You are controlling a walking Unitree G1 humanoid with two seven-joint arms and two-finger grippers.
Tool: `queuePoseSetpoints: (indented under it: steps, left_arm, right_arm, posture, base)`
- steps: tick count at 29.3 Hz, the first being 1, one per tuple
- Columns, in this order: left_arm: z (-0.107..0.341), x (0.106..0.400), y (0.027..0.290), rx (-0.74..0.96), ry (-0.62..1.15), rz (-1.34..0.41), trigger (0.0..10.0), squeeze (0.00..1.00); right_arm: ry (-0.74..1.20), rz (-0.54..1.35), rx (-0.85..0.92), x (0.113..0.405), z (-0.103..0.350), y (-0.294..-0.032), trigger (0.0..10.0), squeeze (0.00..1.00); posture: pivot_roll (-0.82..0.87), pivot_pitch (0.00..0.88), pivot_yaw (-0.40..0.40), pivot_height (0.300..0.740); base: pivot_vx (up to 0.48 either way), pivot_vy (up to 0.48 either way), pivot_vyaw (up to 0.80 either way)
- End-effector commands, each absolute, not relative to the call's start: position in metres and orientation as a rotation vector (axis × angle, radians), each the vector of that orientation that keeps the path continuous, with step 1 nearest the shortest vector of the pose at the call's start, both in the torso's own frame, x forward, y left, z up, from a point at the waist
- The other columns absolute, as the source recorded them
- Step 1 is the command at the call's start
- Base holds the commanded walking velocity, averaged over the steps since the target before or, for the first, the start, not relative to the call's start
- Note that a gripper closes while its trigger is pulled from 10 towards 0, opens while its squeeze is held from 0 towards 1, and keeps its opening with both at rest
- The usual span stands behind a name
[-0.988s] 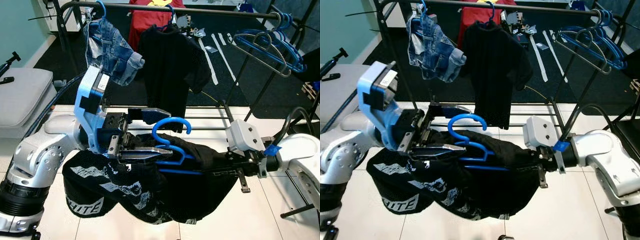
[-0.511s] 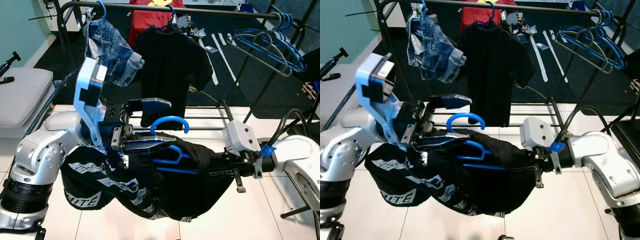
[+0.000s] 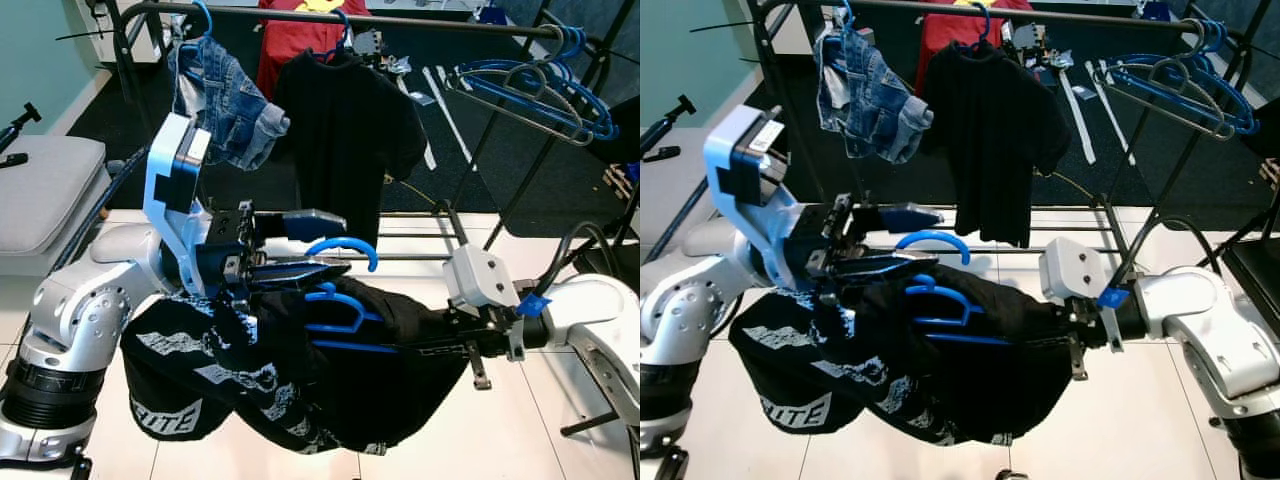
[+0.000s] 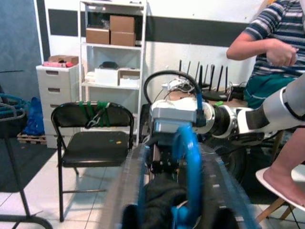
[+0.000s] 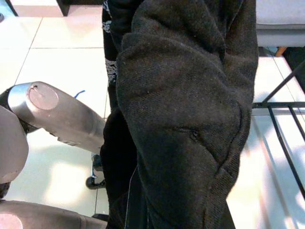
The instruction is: Hang hanger
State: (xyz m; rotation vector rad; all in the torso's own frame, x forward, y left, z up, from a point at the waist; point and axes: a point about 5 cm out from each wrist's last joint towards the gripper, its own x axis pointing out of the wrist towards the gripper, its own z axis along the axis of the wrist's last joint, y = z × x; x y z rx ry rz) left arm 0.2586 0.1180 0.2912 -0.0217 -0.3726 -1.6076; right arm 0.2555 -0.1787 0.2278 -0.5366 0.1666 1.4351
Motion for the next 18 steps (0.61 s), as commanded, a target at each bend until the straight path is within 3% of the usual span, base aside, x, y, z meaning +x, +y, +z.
queuePoseSetpoints:
  steps: [1,18]
  left_arm:
    - [0.2889,0.2525,0.1111,-0.026,-0.365,-1.66,0.0,0.0]
    - [0.2883,0.2453,0.105,-0.076,-0.372,-1.71,0.0,0.0]
  right_arm:
    - [0.129,1.46,-0.551,0.2535,0.2324,-0.1742,0.0,0.0]
    - [0.136,1.45,-0.564,0.2554,0.2306,-0.1731,0.0,0.0]
  posture:
    - [-0.04,0.165,-0.019,0.74]
    - [-0.04,0.166,-0.02,0.74]
  base:
    - [0.0,0.0,0.0]
    - [0.0,0.0,0.0]
